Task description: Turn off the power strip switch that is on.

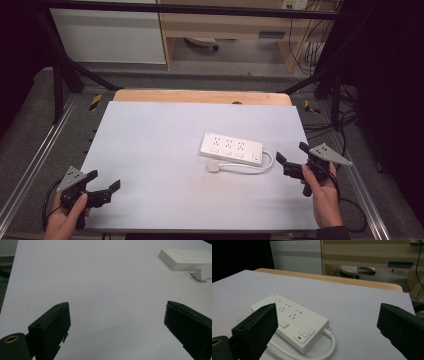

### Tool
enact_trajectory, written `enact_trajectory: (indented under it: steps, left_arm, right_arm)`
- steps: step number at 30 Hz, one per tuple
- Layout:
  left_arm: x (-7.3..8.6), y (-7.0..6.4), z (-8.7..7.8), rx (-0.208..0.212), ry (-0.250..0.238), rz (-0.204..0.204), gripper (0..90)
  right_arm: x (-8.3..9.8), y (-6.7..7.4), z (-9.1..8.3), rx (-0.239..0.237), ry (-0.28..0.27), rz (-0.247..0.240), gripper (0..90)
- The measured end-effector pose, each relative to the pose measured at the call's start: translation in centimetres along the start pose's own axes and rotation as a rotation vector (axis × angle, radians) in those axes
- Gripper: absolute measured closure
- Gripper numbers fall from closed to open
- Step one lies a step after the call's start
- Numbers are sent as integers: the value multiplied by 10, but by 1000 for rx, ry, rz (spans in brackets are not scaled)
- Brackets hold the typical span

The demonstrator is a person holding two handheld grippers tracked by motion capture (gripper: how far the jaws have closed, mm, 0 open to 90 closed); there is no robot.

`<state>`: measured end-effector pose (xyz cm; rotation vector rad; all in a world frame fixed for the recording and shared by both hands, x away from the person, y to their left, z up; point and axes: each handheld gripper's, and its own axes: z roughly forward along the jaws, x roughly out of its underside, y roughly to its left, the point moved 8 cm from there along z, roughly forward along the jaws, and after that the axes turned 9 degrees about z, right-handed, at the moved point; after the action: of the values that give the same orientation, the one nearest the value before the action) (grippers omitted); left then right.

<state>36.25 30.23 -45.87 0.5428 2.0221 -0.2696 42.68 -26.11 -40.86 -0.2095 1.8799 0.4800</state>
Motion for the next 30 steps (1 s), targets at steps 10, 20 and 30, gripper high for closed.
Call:
enact_trajectory:
  steps: [10, 20, 30]
  left_arm:
    - [0, 0, 0, 0, 0, 1, 68]
    - [0, -1, 1, 3, 2, 3, 68]
    - [1, -2, 1, 8, 9, 11, 68]
  right_arm:
    - [10, -13, -13, 14, -12, 11, 34]
    - [34, -30, -17, 46, 1, 17, 33]
    - [65, -36, -6, 55, 102, 14, 33]
